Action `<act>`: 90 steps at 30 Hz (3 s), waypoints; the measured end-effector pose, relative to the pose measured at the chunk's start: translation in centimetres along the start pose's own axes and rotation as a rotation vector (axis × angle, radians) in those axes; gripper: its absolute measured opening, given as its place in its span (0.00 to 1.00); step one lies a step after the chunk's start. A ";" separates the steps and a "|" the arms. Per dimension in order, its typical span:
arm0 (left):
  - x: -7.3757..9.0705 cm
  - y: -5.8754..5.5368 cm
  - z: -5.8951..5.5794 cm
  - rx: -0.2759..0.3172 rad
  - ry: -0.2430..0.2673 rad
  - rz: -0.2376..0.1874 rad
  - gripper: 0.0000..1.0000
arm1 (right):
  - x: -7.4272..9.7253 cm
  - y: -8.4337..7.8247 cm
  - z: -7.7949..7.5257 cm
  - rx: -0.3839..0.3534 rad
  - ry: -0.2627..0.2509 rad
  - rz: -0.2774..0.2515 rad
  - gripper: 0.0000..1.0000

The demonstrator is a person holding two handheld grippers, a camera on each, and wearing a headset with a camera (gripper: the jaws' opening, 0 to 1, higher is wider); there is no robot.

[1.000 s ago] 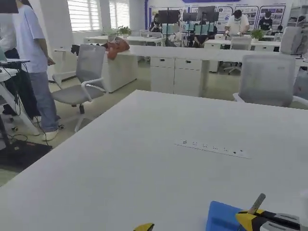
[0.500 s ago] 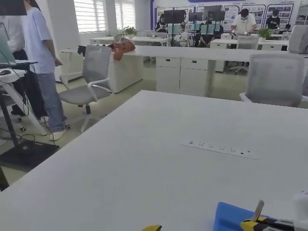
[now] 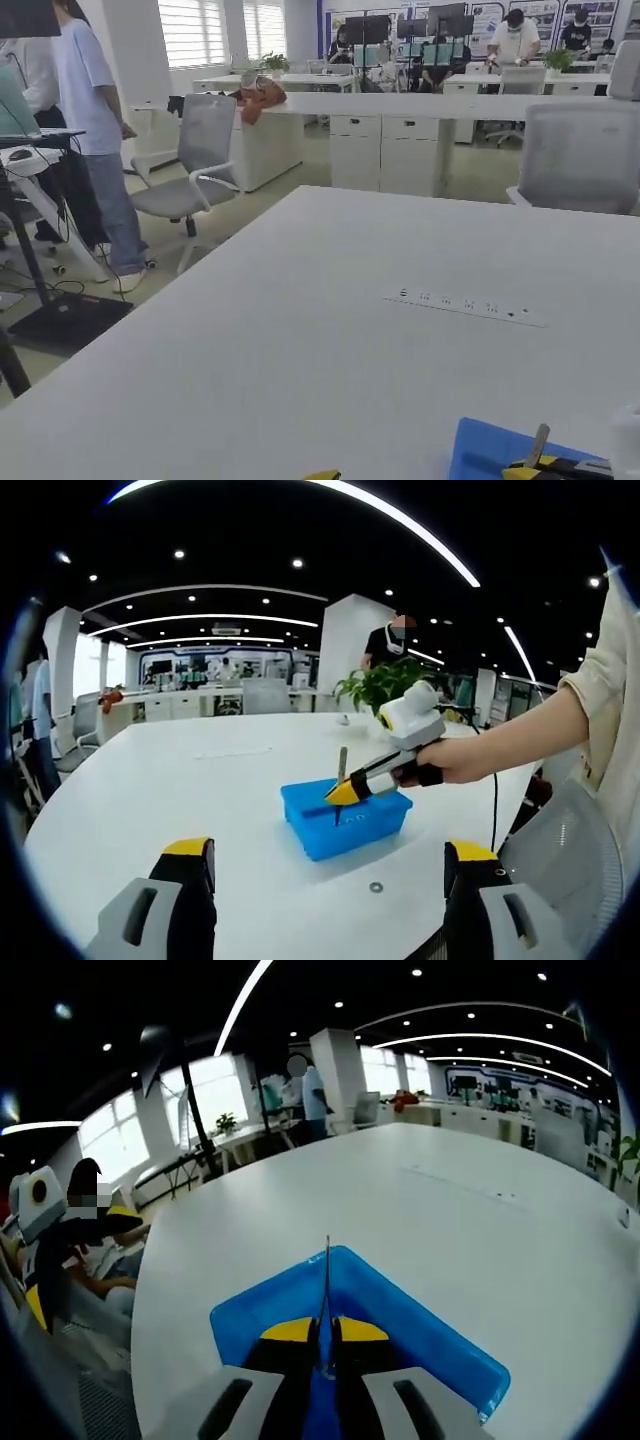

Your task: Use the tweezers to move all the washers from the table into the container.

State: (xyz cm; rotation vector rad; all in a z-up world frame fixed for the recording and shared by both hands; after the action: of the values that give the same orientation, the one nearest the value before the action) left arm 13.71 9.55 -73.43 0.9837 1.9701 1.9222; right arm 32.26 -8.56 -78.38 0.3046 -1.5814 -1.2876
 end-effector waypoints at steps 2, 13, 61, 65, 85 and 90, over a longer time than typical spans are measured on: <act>0.0 0.0 0.0 0.002 -0.002 -0.001 0.98 | 0.0 0.1 0.1 0.012 0.010 -0.005 0.04; 0.0 0.0 0.1 0.013 -0.008 -0.004 0.97 | 3.5 3.2 2.9 0.032 0.068 -0.156 0.04; -0.2 -0.4 -0.1 0.005 -0.028 0.034 0.96 | 3.8 -4.3 9.1 0.003 0.216 0.003 0.04; -0.1 -0.4 -0.1 0.004 -0.028 0.031 0.96 | 3.9 -4.2 10.3 0.183 0.226 -0.009 0.04; -0.1 -0.4 -0.1 0.003 -0.032 0.031 0.96 | 4.6 -2.4 9.9 0.145 0.186 -0.084 0.03; -0.1 -0.4 -0.1 0.004 -0.031 0.031 0.96 | 5.3 -0.2 8.8 0.091 0.179 -0.130 0.03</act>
State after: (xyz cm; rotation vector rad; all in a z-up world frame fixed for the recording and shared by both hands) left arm 13.62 9.43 -73.80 1.0447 1.9531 1.9080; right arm 22.71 -7.35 -74.80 0.5726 -1.4893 -1.2514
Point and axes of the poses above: the centre of the closed fingertips' face, and the gripper's own axes: x roughly backward along the fingers, z roughly to its left, y roughly out of its top, the point moved 9 cm from there along x, roughly backward along the fingers, and after that the axes turned 7 degrees about -y, right-handed, at the moved point
